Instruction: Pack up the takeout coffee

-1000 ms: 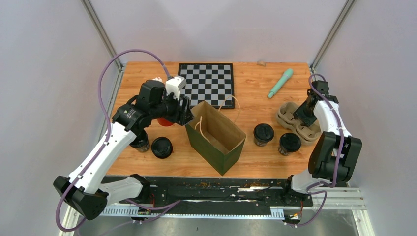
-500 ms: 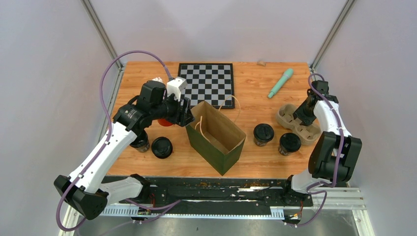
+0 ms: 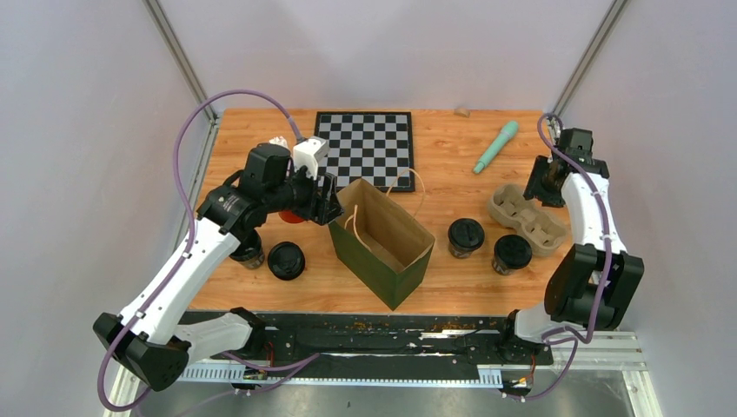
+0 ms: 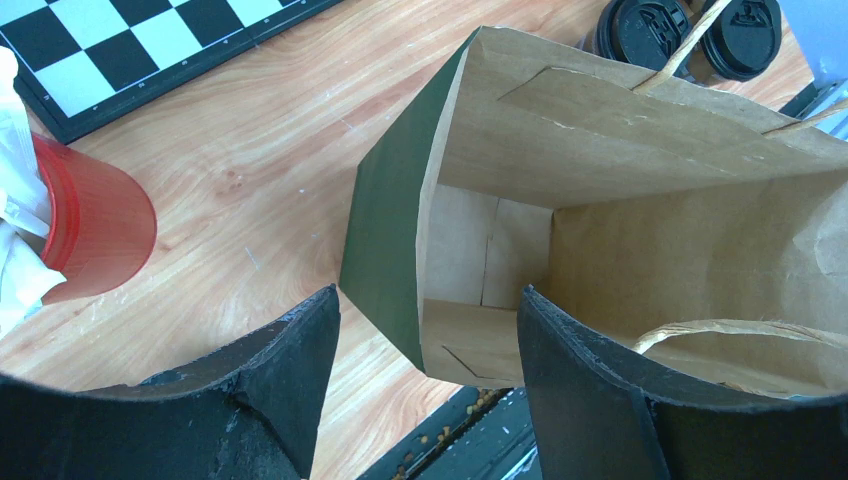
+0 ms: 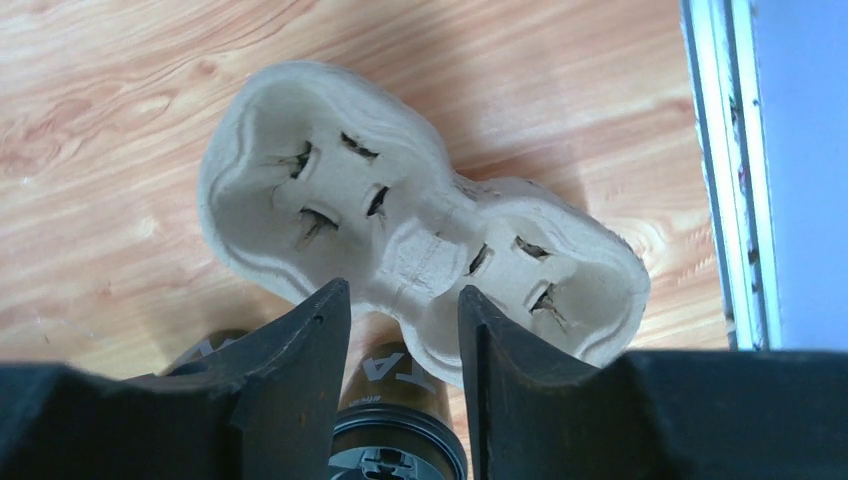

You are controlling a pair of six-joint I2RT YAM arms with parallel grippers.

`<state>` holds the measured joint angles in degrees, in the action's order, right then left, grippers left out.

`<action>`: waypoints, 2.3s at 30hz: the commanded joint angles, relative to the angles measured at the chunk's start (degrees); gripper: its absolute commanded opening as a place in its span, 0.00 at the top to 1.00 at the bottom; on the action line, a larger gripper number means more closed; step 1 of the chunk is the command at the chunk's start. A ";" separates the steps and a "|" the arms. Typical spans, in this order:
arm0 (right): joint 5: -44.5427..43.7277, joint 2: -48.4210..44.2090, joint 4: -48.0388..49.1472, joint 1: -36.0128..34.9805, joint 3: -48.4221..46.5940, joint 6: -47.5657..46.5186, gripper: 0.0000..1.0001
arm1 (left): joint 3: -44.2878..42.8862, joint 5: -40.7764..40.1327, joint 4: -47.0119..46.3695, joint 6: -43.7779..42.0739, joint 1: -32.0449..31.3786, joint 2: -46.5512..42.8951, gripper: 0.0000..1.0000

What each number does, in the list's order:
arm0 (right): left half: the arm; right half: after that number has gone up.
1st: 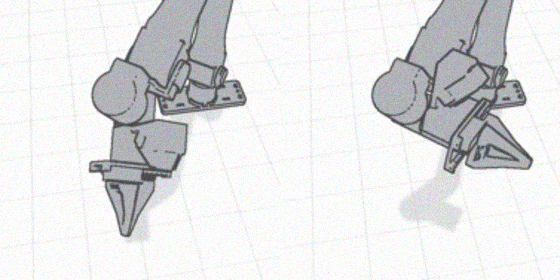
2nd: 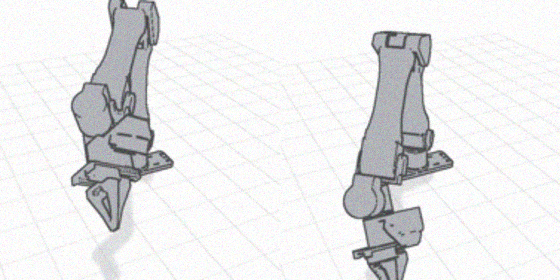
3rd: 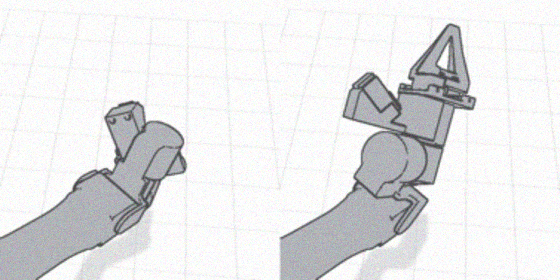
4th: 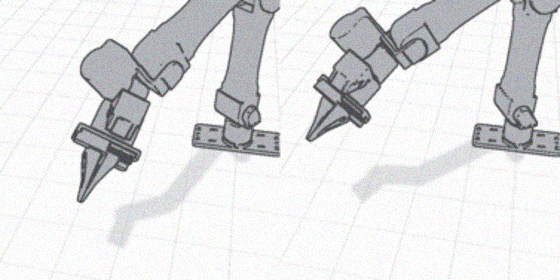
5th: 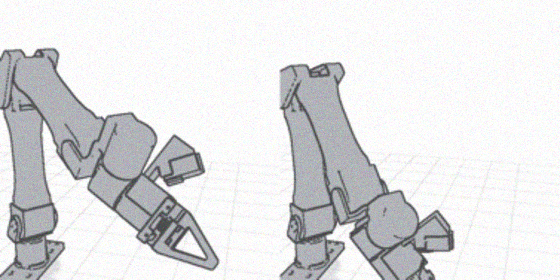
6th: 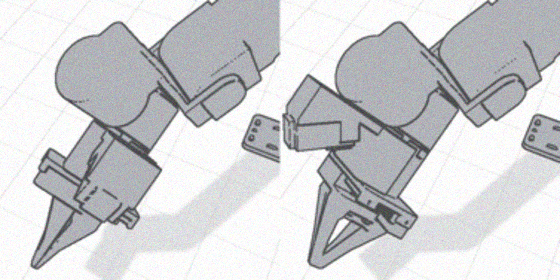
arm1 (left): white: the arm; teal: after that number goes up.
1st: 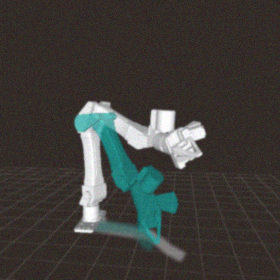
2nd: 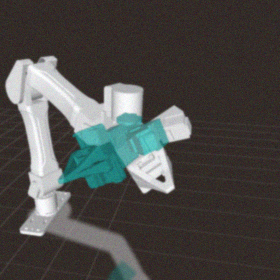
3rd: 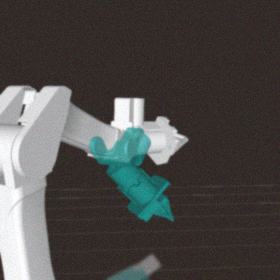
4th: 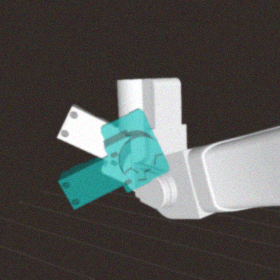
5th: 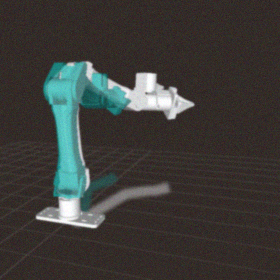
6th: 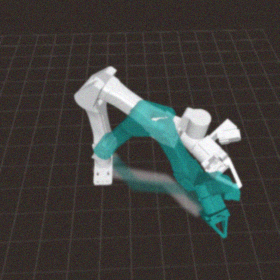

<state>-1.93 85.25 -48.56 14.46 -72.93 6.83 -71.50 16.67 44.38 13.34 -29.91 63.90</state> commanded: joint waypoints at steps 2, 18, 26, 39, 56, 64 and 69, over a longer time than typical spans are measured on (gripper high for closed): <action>13.10 4.24 -3.07 0.48 -6.17 -16.75 0.55 | 1.36 1.77 -2.30 1.47 0.23 -1.68 0.27; 14.49 6.36 -9.47 1.10 -8.18 -46.81 0.46 | 3.82 1.00 -1.93 3.09 0.25 -7.52 0.25; 15.68 9.13 -10.15 1.46 -8.75 -51.25 0.42 | 2.43 1.08 -1.08 3.23 0.28 -7.84 0.24; 16.98 12.40 -11.64 2.59 -8.43 -55.21 0.43 | 3.05 0.79 -1.27 3.19 0.25 -7.56 0.24; 18.07 14.86 -11.59 3.03 -8.53 -56.35 0.46 | 4.72 0.56 -2.06 3.15 0.22 -7.56 0.23; 19.83 12.48 -11.35 3.03 -7.05 -57.32 0.49 | 5.10 0.53 -2.20 3.12 0.28 -7.91 0.23; 18.40 12.15 -11.22 2.99 -5.93 -57.37 0.49 | 5.23 0.82 -2.21 3.12 0.22 -7.92 0.22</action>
<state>15.77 99.96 -60.38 17.23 -79.70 -49.17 -66.76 17.47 43.40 16.40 -29.91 56.82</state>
